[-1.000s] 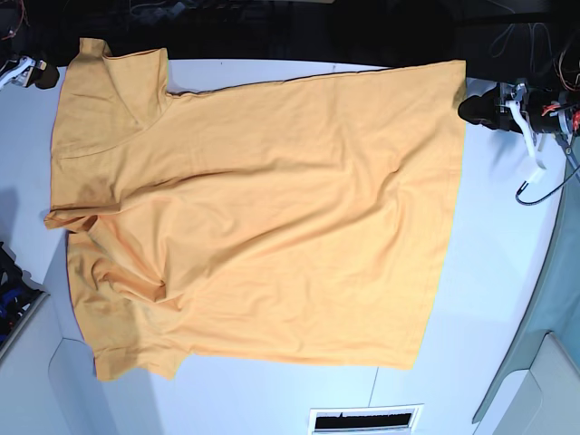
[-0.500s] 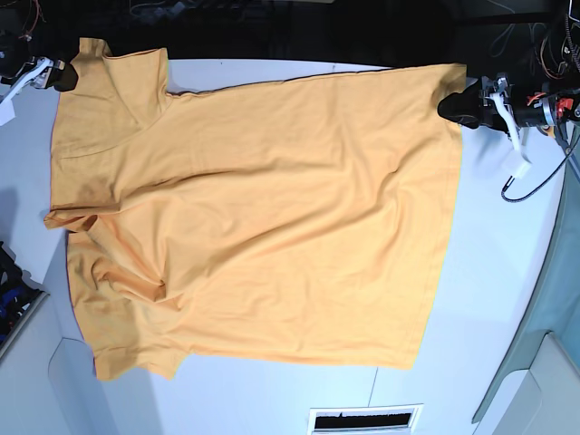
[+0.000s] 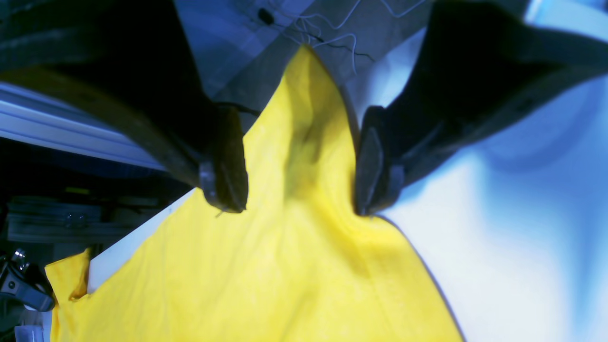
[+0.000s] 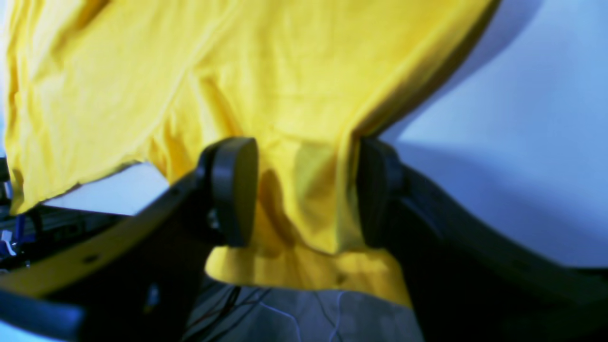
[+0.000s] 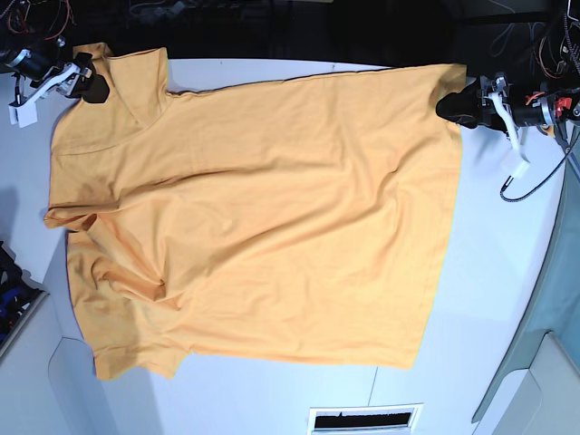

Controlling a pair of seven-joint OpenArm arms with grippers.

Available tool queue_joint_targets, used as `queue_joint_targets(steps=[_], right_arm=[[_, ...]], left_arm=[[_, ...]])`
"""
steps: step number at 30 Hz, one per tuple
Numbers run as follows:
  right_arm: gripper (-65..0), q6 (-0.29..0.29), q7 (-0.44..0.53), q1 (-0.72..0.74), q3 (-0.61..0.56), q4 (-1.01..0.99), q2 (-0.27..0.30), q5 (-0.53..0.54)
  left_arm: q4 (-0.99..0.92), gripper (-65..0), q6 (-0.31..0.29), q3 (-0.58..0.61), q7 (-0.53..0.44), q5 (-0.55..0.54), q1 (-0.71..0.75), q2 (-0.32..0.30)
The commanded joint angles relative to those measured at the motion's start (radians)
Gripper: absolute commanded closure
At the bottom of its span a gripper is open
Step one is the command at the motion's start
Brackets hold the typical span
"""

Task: Layout the t-shirt on the table in an organized manner, then fold the t-shirt properly
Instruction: 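Grasp the shirt collar corner and sleeve edge with both grippers, then lift the shirt edge with both grippers and pull it taut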

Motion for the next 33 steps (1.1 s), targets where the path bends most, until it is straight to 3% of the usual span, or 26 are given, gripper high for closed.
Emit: queue_joint_targets(steps=[1,3,6,7,13,19,30,33], right_arm=[[-32.2,-0.001,-0.019,-0.003,0.002,0.006,0.003,-0.014],[-23.0,-0.001,-0.019,-0.003,0.002,0.006,0.003,-0.007],[-1.7,-0.001,-0.019,0.003,0.002,0.006,0.003,-0.007],[0.0,-0.001,-0.019,0.006,0.002,0.007,0.004,-0.006],[0.0,-0.001,-0.044,0.001,0.027,0.040,0.006,-0.005],[0.0,0.007,-0.099,-0.073,0.109,0.169,0.006,0.057],[0.0,0.006,-0.087,-0.182,0.121,0.404,0.003,0.064],[0.0,0.006,-0.055,-0.177,0.122,0.438,0.003,0.057]], left_arm=[[0.000,-39.0,0.026,0.003,0.031,0.058,0.008,-0.008],[0.000,-29.0,0.026,0.003,0.008,0.056,0.008,-0.004],[0.000,-4.3,0.026,0.003,-0.048,0.057,0.008,0.008],[0.000,0.0,0.026,0.003,-0.064,0.057,0.008,0.011],[0.015,0.0,0.026,-0.033,-0.051,0.055,0.007,0.010],[0.077,0.0,0.026,-0.150,0.087,-0.068,0.021,0.000],[0.231,0.0,0.026,-0.173,0.083,-0.127,0.056,-0.059],[0.233,0.0,0.026,-0.216,0.026,-0.106,0.053,-0.059]])
